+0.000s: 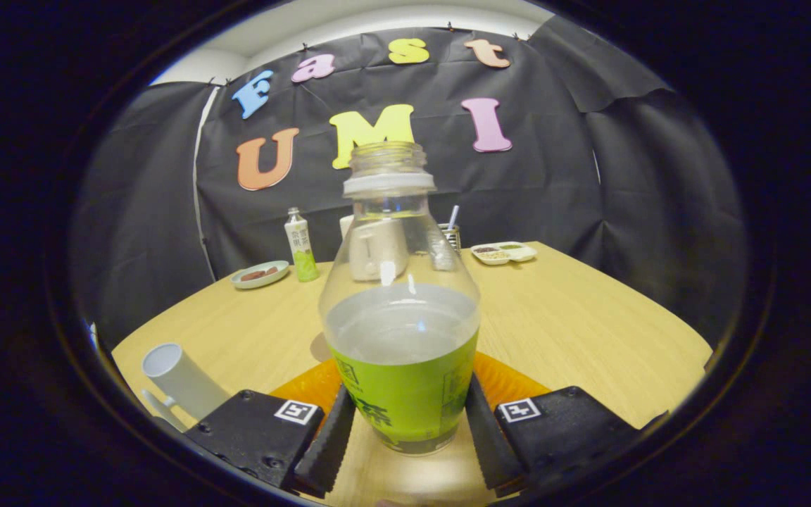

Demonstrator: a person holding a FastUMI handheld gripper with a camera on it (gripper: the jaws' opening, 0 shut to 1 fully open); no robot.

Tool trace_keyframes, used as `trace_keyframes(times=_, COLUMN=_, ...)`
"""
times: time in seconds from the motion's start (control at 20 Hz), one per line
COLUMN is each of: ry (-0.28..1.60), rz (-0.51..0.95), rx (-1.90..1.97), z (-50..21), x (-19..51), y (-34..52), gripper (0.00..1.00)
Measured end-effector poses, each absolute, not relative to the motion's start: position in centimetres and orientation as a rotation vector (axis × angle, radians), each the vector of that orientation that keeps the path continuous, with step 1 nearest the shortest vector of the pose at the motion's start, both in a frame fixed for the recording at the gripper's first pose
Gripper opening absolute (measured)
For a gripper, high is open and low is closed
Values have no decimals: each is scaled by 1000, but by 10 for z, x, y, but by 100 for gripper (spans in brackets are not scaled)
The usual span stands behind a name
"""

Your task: Take the bottle from table, then pour the juice into the cup, finally place the bottle on the coaster

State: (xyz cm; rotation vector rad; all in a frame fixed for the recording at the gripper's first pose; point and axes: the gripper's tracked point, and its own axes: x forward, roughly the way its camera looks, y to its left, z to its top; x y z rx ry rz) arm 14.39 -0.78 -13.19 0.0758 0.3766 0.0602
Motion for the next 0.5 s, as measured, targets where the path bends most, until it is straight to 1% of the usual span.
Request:
trace_keyframes(times=0.2, ry=349, rz=75, rx=21, z=-115, x=139, y=-3, gripper=76)
trace_keyframes(times=0.5, ry=298, rz=75, rx=-118, z=-81, x=132, y=-6, gripper=76)
